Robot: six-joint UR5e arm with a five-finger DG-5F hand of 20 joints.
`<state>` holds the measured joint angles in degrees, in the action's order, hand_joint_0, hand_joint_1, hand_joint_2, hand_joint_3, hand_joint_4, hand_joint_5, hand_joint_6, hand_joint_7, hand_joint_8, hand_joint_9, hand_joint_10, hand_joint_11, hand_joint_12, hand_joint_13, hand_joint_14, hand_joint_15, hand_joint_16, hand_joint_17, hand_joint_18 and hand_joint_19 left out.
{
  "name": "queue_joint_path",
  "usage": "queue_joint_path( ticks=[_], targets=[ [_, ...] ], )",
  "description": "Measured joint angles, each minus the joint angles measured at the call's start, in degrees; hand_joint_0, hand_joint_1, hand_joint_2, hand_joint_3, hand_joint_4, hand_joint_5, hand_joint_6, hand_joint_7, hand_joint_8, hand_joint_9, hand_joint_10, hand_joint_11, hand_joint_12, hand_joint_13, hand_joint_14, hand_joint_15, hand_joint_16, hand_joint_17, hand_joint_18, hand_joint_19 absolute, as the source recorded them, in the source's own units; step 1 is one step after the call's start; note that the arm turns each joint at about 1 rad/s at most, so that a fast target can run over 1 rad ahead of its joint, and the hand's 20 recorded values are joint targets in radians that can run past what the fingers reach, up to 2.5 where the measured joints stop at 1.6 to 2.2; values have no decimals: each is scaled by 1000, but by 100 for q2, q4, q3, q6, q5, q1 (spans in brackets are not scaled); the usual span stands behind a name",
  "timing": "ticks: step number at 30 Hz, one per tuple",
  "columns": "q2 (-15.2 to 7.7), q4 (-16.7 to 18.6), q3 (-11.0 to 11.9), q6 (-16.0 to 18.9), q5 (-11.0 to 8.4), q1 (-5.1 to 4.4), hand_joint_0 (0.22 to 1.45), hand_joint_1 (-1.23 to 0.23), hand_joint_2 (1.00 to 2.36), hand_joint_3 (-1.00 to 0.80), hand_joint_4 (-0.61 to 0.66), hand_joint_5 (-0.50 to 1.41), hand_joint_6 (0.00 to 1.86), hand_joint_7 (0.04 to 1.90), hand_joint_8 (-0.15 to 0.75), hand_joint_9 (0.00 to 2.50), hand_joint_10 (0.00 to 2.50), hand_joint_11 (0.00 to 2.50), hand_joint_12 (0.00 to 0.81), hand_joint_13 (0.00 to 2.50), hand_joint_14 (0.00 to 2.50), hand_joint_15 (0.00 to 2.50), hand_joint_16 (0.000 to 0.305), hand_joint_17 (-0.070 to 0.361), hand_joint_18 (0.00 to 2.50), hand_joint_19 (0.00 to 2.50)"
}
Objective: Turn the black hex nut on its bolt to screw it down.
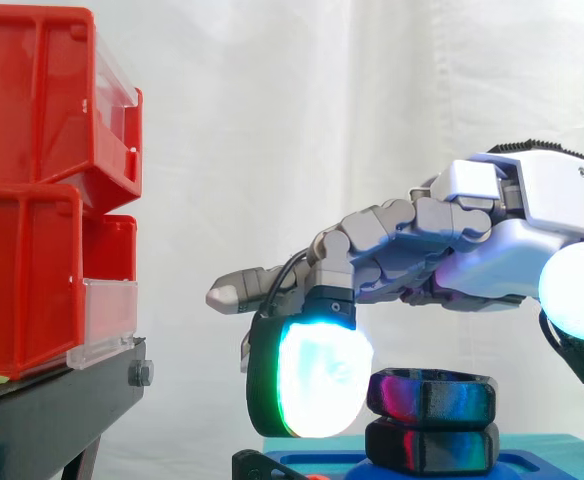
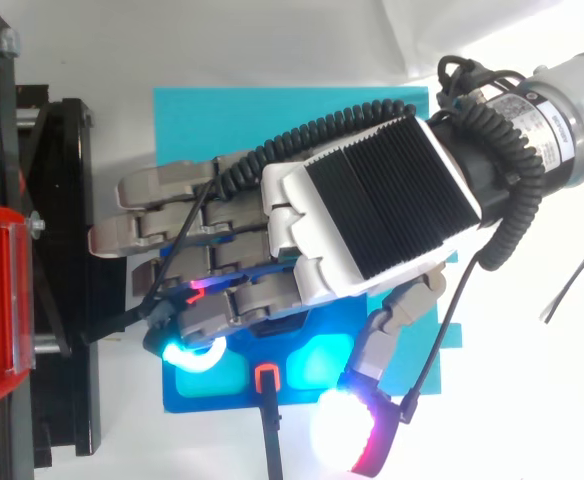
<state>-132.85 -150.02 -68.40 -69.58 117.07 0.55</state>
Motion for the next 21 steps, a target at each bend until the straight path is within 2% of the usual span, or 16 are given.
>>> queue_joint_path(
  ticks=[5, 21],
  targets=[
    [3, -11, -6, -8, 4, 5, 341, -299, 1000, -500, 294, -165, 746, 740, 356, 380, 7, 408, 424, 104, 0, 37, 60, 136, 0, 112],
    [5, 45, -7, -9, 85, 92, 352, -254, 1000, -500, 302, -187, 812, 667, 359, 396, 7, 427, 421, 123, 2, 41, 60, 134, 0, 110]
  ],
)
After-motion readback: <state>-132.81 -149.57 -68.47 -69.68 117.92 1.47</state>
